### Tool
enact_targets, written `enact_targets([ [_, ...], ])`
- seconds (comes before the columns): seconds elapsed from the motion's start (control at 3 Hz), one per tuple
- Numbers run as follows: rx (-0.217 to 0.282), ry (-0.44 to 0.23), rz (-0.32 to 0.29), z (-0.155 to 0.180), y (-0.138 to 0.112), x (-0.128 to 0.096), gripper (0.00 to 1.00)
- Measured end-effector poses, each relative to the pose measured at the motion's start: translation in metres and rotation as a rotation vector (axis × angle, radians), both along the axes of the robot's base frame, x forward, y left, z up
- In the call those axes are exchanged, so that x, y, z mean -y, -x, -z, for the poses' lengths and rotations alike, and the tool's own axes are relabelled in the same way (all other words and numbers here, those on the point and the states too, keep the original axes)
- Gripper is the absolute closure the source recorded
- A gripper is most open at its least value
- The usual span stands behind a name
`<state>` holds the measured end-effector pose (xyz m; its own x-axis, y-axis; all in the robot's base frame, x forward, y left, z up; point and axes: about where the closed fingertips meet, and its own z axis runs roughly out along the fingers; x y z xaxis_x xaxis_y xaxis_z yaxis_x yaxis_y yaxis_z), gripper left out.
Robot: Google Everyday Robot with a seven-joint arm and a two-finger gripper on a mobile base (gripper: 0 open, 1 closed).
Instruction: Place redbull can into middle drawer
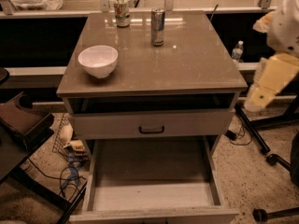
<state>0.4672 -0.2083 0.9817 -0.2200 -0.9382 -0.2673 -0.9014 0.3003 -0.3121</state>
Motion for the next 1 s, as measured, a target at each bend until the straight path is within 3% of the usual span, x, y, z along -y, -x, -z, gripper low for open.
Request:
enact_targets([
  [0.67,0.184,-0.245,-0.005,-0.001,-0.140,-0.037,0.00],
  [1.0,0.259,-0.388,0.017,-0.003,-0.193,-0.048,0.00],
])
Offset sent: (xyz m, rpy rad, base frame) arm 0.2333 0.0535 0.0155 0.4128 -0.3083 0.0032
